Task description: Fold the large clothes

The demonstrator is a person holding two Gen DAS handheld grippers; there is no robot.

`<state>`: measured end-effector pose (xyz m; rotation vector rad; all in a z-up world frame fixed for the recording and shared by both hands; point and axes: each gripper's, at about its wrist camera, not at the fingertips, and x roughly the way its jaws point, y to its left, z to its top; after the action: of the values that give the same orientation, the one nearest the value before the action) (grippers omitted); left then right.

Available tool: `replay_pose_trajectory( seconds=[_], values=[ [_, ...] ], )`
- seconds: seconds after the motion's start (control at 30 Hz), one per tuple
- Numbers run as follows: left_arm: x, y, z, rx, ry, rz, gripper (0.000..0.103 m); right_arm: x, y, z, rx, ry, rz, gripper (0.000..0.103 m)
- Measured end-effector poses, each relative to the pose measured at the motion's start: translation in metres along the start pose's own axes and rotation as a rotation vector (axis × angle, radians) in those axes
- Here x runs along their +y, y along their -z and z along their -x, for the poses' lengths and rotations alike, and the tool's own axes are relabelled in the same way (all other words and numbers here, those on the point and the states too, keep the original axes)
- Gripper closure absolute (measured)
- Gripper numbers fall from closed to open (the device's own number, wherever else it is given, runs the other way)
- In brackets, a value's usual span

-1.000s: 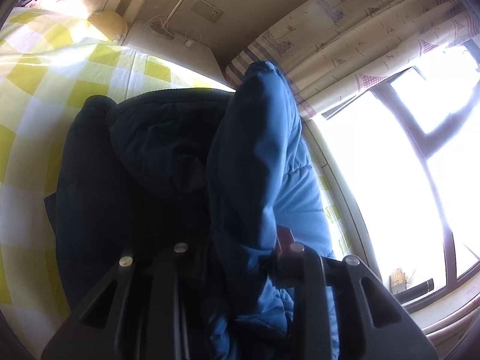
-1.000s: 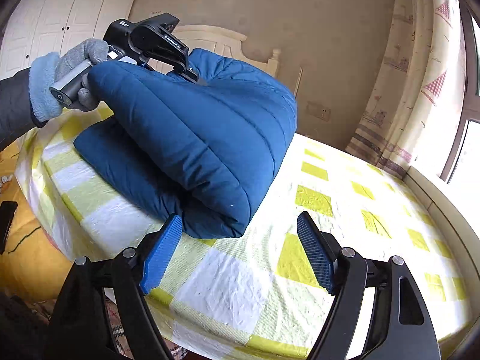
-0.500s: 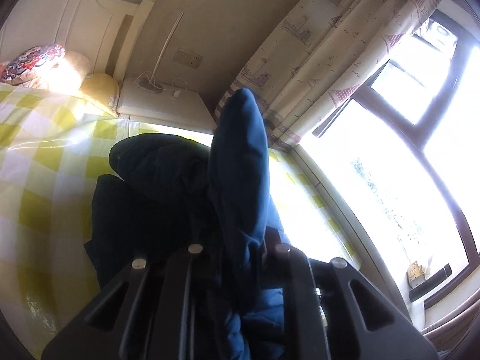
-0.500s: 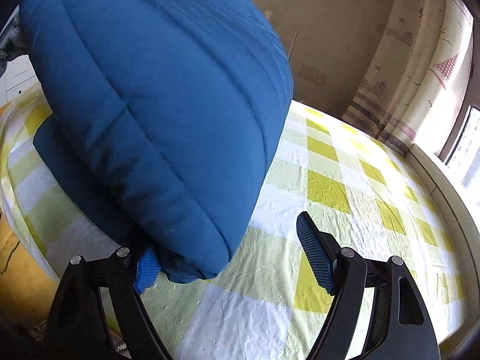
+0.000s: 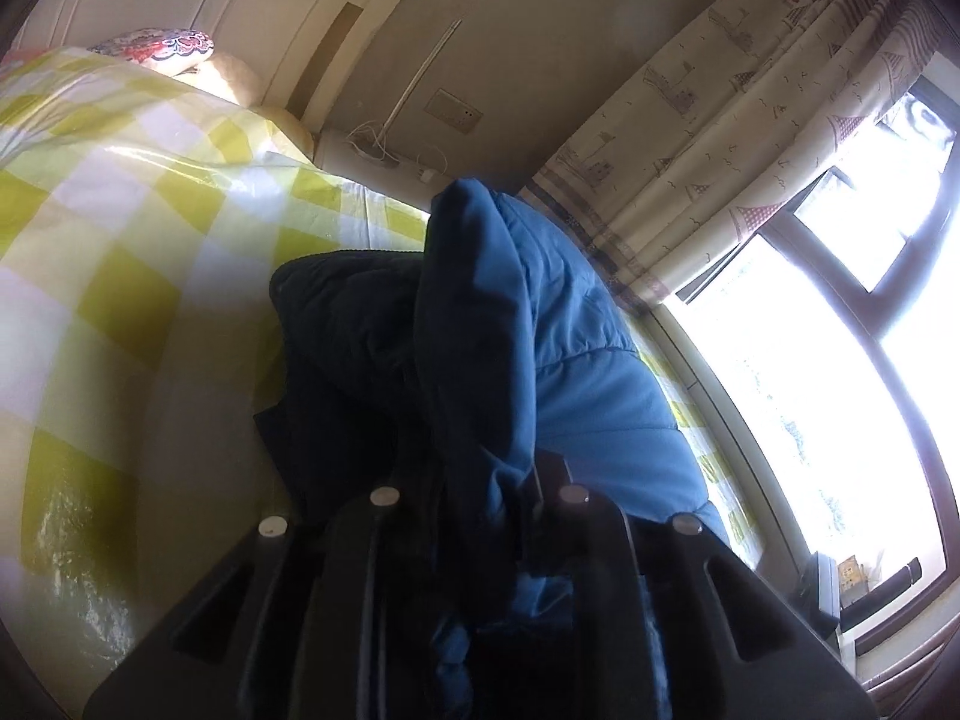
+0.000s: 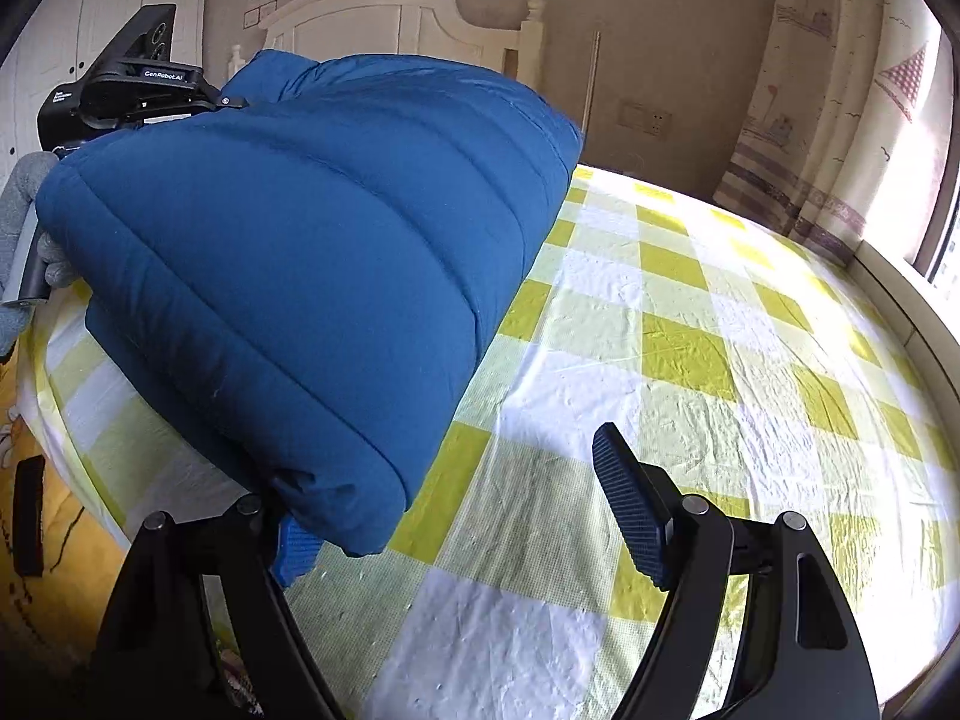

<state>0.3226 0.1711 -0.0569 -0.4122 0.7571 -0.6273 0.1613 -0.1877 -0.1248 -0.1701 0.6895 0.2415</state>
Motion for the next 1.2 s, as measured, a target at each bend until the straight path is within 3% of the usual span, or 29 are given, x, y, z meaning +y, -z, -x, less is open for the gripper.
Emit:
replay_pose_trajectory(
  seconds=[0.07,0.13,0.2,0.27,0.43,0.5,0.53,0.57,0.6,0.63,0.7,0.73,0.87,0.97,1.03,1.13,1.17,1.2],
  values=[
    [0.007,0.004,0.003,-0.013,0.007,0.015,0.083,0.004,-0.001,0.014,0.002,-0.009,0.044,0.03],
    [0.012,0.009,0.006,-0.029,0.019,0.029,0.081,0.008,-0.001,0.041,-0.082,-0.045,0.089,0.03],
    [0.015,0.013,0.01,-0.05,0.027,0.041,0.079,0.007,-0.005,0.068,-0.187,-0.03,0.073,0.03],
    [0.016,0.016,0.011,-0.066,0.028,0.049,0.078,0.008,-0.02,0.081,-0.256,-0.072,0.047,0.03],
    [0.004,0.023,0.016,-0.09,-0.051,-0.006,0.067,0.054,-0.079,0.069,-0.298,-0.198,0.066,0.029],
    [0.001,0.025,0.019,-0.089,-0.097,-0.029,0.055,0.084,-0.1,0.057,-0.292,-0.218,0.116,0.025],
    [0.002,0.025,0.023,-0.086,-0.128,-0.04,0.049,0.099,-0.107,0.048,-0.277,-0.214,0.157,0.024],
    [0.001,0.023,0.026,-0.081,-0.167,-0.057,0.037,0.115,-0.109,0.035,-0.242,-0.209,0.2,0.024],
    [0.001,0.02,0.031,-0.074,-0.206,-0.075,0.028,0.132,-0.106,0.016,-0.16,-0.199,0.256,0.022],
    [-0.001,0.015,0.037,-0.076,-0.241,-0.085,0.026,0.146,-0.097,-0.002,-0.104,-0.152,0.327,0.022],
    [-0.004,0.002,0.059,-0.117,-0.338,-0.087,0.027,0.163,-0.075,-0.013,-0.169,-0.038,0.459,0.022],
    [-0.008,-0.004,0.071,-0.15,-0.366,-0.088,0.028,0.165,-0.069,-0.015,-0.185,-0.019,0.462,0.022],
    [-0.057,-0.024,0.094,-0.218,-0.303,-0.171,0.027,0.166,-0.071,-0.019,-0.183,-0.003,0.459,0.022],
    [-0.097,-0.034,0.068,-0.202,-0.268,-0.27,0.026,0.164,-0.07,-0.02,-0.199,-0.001,0.46,0.022],
    [-0.098,-0.043,0.035,-0.164,-0.307,-0.272,0.026,0.163,-0.069,-0.02,-0.202,0.001,0.457,0.022],
    [-0.048,-0.045,-0.027,-0.051,-0.45,-0.172,0.027,0.164,-0.067,-0.016,-0.204,-0.007,0.455,0.022],
    [-0.023,-0.039,-0.041,-0.013,-0.423,-0.093,0.024,0.162,-0.066,-0.014,-0.207,-0.018,0.464,0.022],
    [-0.007,-0.036,-0.04,-0.024,-0.375,-0.031,0.023,0.164,-0.064,-0.01,-0.211,-0.03,0.481,0.022]
  ],
)
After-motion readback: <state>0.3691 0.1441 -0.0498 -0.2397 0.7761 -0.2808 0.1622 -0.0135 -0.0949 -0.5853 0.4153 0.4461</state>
